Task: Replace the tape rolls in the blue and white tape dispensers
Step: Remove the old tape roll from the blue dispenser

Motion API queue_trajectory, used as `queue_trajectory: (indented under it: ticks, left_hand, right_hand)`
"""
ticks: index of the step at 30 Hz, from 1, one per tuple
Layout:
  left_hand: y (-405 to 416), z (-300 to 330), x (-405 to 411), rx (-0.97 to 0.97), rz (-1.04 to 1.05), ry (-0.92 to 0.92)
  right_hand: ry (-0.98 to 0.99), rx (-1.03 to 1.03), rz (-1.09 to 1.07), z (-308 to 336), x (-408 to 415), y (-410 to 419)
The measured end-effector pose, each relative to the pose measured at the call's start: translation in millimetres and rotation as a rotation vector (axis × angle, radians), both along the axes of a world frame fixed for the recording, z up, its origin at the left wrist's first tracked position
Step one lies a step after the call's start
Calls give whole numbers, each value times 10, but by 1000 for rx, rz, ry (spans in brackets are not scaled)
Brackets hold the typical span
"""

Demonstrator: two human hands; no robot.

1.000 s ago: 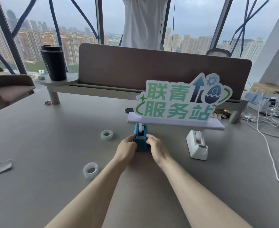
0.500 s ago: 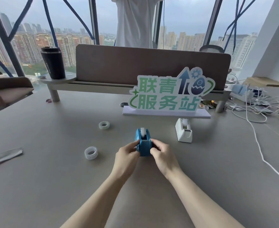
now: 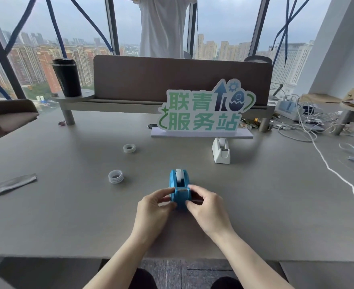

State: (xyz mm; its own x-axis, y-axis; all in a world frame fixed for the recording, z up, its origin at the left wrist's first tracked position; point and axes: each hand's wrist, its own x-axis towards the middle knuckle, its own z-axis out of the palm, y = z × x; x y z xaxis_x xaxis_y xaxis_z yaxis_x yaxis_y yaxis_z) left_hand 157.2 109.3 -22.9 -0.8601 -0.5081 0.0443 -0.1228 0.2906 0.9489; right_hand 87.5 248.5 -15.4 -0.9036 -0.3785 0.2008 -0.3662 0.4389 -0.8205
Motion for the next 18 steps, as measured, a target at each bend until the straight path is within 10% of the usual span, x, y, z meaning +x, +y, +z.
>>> queue_trajectory:
  ticks: [18]
  left_hand:
    - [-109, 36, -18, -33, -39, -3]
  right_hand:
    - [-49, -32, 91, 103, -175, 68]
